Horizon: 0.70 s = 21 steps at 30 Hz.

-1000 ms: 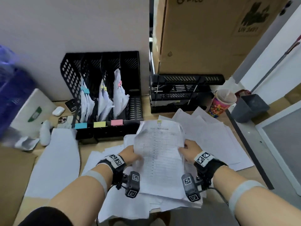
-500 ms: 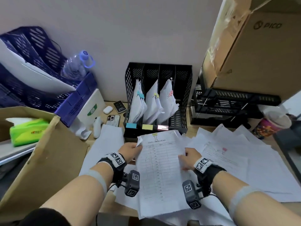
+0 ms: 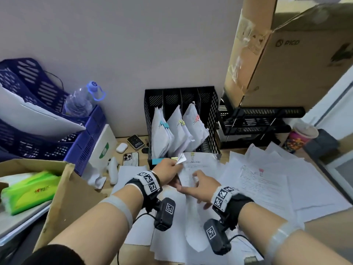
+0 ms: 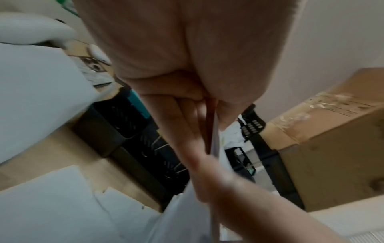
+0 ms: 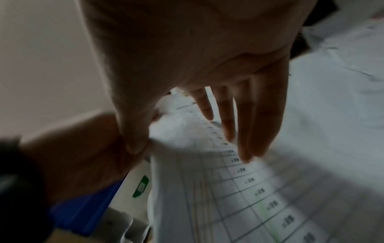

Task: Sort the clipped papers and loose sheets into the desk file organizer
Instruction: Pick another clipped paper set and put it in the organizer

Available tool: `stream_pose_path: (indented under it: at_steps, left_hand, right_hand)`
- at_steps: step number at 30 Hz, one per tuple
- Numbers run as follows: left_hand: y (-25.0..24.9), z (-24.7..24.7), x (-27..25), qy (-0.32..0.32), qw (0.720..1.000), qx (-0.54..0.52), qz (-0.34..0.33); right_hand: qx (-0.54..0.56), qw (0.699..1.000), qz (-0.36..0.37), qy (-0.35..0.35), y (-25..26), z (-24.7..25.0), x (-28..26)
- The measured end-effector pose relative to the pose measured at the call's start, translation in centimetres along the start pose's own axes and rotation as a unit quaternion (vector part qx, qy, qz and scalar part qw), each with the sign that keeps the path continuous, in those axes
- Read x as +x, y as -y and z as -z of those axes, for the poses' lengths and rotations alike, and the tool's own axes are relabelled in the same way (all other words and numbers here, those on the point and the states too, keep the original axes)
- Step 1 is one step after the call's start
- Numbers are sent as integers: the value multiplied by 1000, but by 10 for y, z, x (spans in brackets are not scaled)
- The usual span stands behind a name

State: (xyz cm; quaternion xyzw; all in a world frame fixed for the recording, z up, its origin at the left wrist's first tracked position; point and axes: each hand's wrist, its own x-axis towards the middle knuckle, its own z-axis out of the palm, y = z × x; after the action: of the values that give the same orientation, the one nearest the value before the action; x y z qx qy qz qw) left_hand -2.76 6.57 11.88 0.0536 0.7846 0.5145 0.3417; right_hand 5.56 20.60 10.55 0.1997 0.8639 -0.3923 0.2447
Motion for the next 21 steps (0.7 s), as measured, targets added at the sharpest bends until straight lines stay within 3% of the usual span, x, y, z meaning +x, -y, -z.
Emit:
stream_pose_path:
  at_steps: [4,7,10,12,15,18,21]
  left_hand:
    - [-24,-6,0,63,996,5,-63]
    - [-40,-5,2,95,986,56,-126]
    - [-51,1,20,30,979,116,-165]
    - [-56,4,36,-39,950,254,-176]
    - [-62,3,60,-70,905,396,-140]
    - [-67,-1,81,-78,884,455,-76]
    - [-69,1,90,-79,881,466,-23]
  right_hand:
    - [-150,984,21,-89,15,6,-6]
    - [-145,978,26,-148,21,34,-14]
    - [-111,965,60,-231,29,75,-27]
    - [-81,954,85,-275,36,101,-38]
    - [-18,936,132,-327,51,133,-48]
    - [80,926,164,-329,62,154,-42]
    - [142,931,180,-284,68,167,-26]
